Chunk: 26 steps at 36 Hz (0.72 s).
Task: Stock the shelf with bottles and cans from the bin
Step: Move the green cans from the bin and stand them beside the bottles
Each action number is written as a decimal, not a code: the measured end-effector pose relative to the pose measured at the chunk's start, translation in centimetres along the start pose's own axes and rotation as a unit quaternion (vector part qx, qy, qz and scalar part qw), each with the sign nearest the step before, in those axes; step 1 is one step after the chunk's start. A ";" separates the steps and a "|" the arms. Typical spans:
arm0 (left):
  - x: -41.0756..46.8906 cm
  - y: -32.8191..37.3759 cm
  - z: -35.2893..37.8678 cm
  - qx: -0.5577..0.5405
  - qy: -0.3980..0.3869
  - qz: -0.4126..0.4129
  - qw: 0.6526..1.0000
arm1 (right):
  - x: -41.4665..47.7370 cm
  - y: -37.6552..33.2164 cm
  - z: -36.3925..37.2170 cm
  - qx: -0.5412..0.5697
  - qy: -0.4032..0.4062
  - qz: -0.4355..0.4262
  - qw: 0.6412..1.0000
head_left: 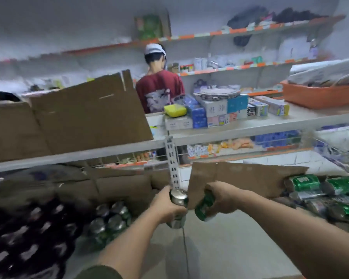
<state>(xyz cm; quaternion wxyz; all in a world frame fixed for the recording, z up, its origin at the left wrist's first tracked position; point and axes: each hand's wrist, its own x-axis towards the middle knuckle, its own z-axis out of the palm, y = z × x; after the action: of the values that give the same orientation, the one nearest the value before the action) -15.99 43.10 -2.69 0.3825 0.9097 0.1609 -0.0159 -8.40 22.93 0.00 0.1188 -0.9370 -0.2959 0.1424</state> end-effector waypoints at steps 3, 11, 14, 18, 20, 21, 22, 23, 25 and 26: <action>-3.6 -5.0 -5.2 -0.012 0.051 -0.019 0.998 | 0.9 -7.2 1.4 -0.040 -0.021 -0.047 0.998; -12.5 -17.0 -13.0 -0.018 0.101 -0.084 0.991 | 1.3 -20.8 6.3 -0.025 -0.028 -0.106 0.994; -14.1 -19.3 -15.0 -0.027 0.086 -0.084 0.992 | 1.2 -24.0 7.0 -0.044 -0.047 -0.102 0.993; -14.1 -21.8 -16.9 -0.038 0.087 -0.089 0.991 | 2.2 -26.1 7.8 -0.056 -0.051 -0.109 0.991; -13.6 -22.5 -17.4 -0.034 0.082 -0.087 0.992 | 2.5 -26.8 8.1 -0.056 -0.050 -0.111 0.991; -13.4 -22.8 -17.4 -0.031 0.075 -0.088 0.993 | 2.6 -27.0 8.3 -0.052 -0.057 -0.107 0.991; -13.1 -23.1 -17.4 -0.030 0.071 -0.086 0.993 | 2.7 -27.2 8.5 -0.050 -0.059 -0.105 0.991; -12.7 -23.4 -17.3 -0.025 0.067 -0.086 0.994 | 3.0 -27.1 8.9 -0.051 -0.055 -0.110 0.991; -12.2 -23.9 -17.1 -0.016 0.063 -0.085 0.994 | 3.7 -26.9 9.5 -0.057 -0.063 -0.099 0.991; -11.9 -24.1 -17.0 -0.012 0.055 -0.085 0.995 | 3.8 -26.9 9.6 -0.057 -0.075 -0.093 0.991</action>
<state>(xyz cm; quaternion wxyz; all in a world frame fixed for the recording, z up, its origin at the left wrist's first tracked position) -36.19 67.47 -5.54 0.3813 0.8876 0.2582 0.0034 -22.69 47.92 -1.46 0.0553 -0.8973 -0.3975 0.1837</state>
